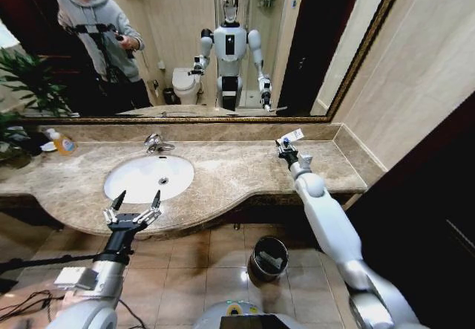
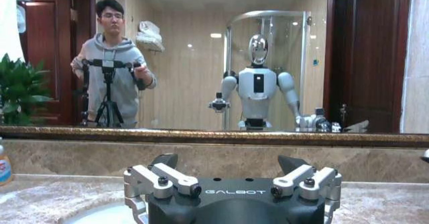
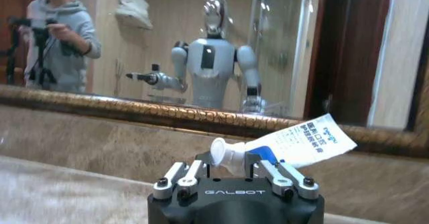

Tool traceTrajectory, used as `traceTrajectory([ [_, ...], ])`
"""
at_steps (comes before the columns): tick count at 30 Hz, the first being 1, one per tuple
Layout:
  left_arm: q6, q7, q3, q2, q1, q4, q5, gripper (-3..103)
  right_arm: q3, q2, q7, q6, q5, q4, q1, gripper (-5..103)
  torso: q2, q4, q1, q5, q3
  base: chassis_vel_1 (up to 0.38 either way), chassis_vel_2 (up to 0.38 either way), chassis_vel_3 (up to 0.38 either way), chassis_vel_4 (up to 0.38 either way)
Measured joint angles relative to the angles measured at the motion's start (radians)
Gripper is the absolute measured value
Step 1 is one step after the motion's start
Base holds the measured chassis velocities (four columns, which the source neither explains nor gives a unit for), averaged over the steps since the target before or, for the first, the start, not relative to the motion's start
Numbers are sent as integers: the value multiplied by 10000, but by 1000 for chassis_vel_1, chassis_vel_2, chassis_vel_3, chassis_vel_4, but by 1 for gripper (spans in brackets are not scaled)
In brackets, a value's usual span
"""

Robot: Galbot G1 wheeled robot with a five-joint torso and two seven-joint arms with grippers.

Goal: Pick up the trash from the sink and place it in the trash bin.

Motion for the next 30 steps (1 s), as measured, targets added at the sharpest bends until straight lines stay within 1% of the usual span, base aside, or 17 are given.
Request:
traceTrajectory([
  [1,0,0,0,2,0,0,0,100,133,-58,-7,222,-417,397,-505,30,0,-1,0,1,1,0,0,0,0],
  [2,0,3,1,2,1,0,-1,100,204,-91,6,327,-594,684,-843,30,0,-3,-1,2,1,0,0,0,0],
  [3,0,3,1,2,1,0,-1,100,204,-91,6,327,-594,684,-843,30,0,-3,-1,2,1,0,0,0,0],
  [5,0,3,1,1,0,0,0,100,298,-120,114,648,-995,1441,-1766,30,0,-4,-2,1,0,0,0,0,0],
  [7,0,1,1,1,0,0,0,100,291,-85,148,917,-1326,1628,-2105,30,0,-1,-3,1,-1,0,0,0,0],
  [8,0,1,1,1,0,0,0,100,291,-85,148,917,-1326,1628,-2105,30,0,-1,-3,1,-1,0,0,0,0],
  [9,0,1,0,1,0,-1,0,100,341,-25,168,1244,-1710,1853,-2593,30,0,1,-2,1,1,0,0,0,0],
  [11,0,0,0,1,0,0,0,100,379,-1,198,1354,-1819,1962,-2827,30,0,0,-2,-1,0,0,0,0,0],
  [14,0,1,1,1,0,0,-1,100,556,106,372,1711,-2212,2224,-3985,30,0,-1,-2,-1,0,0,0,0,0],
  [15,0,1,1,1,0,0,-1,100,556,106,372,1711,-2212,2224,-3985,30,0,-1,-2,-1,0,0,0,0,0],
  [18,0,1,1,1,0,0,0,100,671,352,529,2010,-2453,2198,-4859,30,0,-3,-2,-1,0,0,0,0,0],
  [20,0,1,1,1,0,0,0,100,643,477,578,2059,-2449,2147,-5064,30,0,-3,-2,-1,0,0,0,0,0],
  [23,0,1,0,1,0,0,0,100,357,725,608,2400,-2436,1738,-5401,30,0,2,-1,0,1,0,0,0,0],
  [24,0,1,0,1,0,0,0,100,357,725,608,2400,-2436,1738,-5401,30,0,2,-1,0,1,0,0,0,0],
  [26,0,2,0,1,0,0,0,100,374,840,589,2794,-2420,1464,-5721,30,0,1,0,-1,1,0,0,0,0],
  [27,0,2,0,1,0,0,0,100,374,840,589,2794,-2420,1464,-5721,30,0,1,0,-1,1,0,0,0,0],
  [30,0,2,1,2,0,0,0,100,488,866,573,3201,-2394,1139,-6096,30,0,-1,-1,-2,1,0,0,0,0],
])
